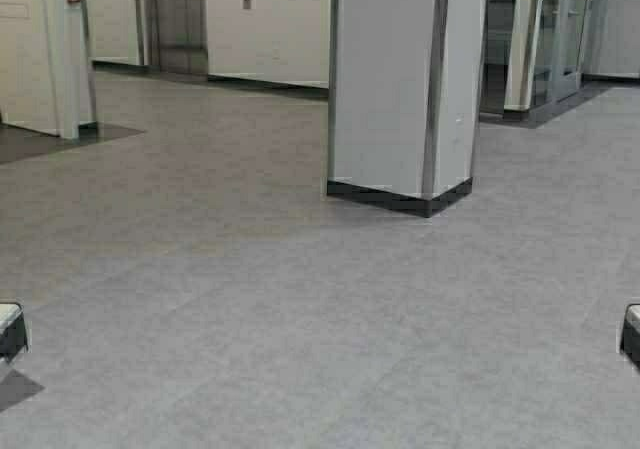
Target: Navigate to elevator, push the call button, then enter the elevator
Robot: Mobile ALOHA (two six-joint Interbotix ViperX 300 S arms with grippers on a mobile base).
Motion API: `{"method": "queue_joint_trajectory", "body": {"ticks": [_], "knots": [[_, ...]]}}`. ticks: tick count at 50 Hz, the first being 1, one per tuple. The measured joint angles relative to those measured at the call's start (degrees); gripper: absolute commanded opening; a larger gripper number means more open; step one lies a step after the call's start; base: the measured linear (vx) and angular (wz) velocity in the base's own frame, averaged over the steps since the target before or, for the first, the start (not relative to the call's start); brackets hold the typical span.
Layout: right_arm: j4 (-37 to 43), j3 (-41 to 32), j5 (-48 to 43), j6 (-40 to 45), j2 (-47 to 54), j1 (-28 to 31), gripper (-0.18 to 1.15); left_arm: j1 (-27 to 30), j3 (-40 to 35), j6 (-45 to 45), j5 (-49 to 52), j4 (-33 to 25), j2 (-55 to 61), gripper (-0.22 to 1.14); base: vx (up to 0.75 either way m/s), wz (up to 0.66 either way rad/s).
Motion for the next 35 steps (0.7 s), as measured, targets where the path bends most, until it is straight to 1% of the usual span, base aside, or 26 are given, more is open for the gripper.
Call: {"method": "queue_joint_trajectory", "body": {"ticks": [10, 19, 35], "knots": [[0.0, 0.0, 0.1, 0.1, 0.6, 0.1, 0.04, -0.1, 0.3, 0.1, 0.0, 0.0, -1.0, 0.03, 0.74, -0.12], [0.0, 0.0, 0.0, 0.2, 0.6, 0.1, 0.04, 0.0, 0.4, 0.3, 0.0, 0.0, -0.8, 0.03, 0.72, 0.03], [0.0, -0.4, 0.0, 0.5, 0.3, 0.1, 0.04, 0.0, 0.5, 0.2, 0.0, 0.0, -0.2, 0.03, 0.75, 0.2]]}}
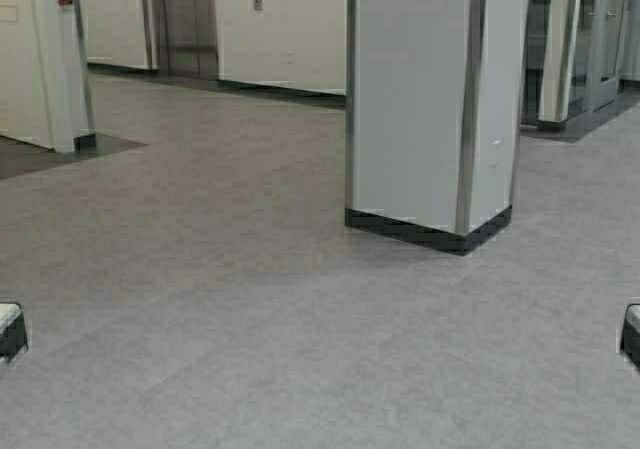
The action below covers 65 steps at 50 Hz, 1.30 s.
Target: Navigate to elevator, push the call button, then enter the elevator
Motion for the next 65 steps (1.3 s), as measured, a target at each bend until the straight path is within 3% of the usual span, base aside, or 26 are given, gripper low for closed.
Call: {"method": "queue_joint_trajectory", "body": {"ticks": [65], "knots": [[-0.1, 1.2, -0.1, -0.1, -1.6, 0.1, 0.04, 0.0, -0.1, -1.4, -0.2, 0.0, 1.0, 0.03, 0.78, 0.19]]}}
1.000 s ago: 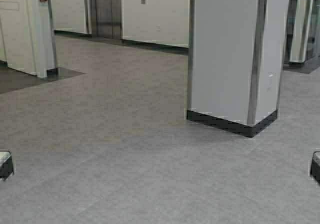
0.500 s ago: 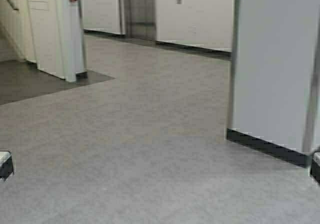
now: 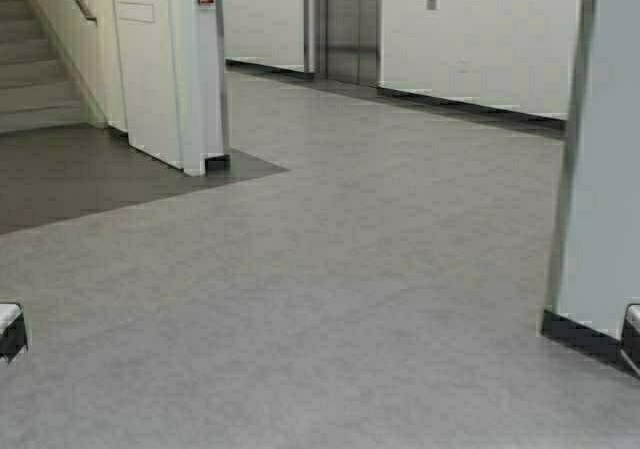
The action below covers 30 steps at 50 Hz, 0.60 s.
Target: Navigate to elevator, push the call button, then enter the elevator
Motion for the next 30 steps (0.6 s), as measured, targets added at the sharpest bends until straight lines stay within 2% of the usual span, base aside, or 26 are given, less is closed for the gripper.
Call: {"method": "queue_joint_trajectory", "body": {"ticks": [30], "knots": [[-0.1, 0.5, 0.0, 0.0, -0.1, 0.1, 0.04, 0.0, 0.0, 0.0, -0.2, 0.1, 0.3, 0.03, 0.8, 0.13]]}}
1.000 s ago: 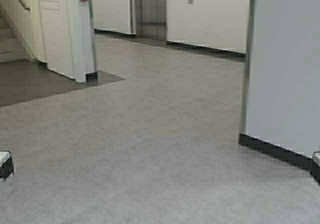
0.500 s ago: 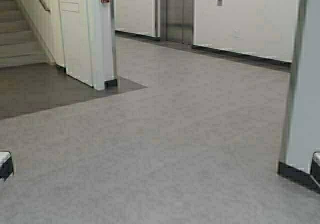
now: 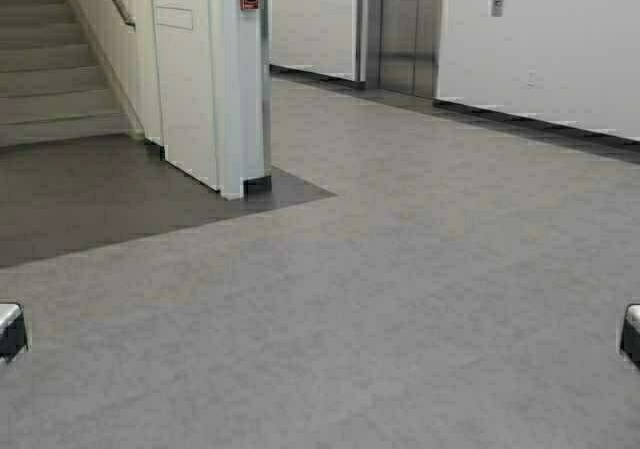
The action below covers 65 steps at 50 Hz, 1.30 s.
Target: Navigate to elevator, push the call button, then enter the elevator
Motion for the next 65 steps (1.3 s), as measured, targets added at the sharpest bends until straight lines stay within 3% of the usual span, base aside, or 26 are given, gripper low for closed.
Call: {"method": "queue_joint_trajectory", "body": {"ticks": [65], "knots": [[0.1, -1.7, 0.3, 2.6, 2.6, -0.2, 0.04, 0.0, 0.0, 0.1, 0.0, 0.0, -2.5, 0.03, 0.76, -0.16]]}}
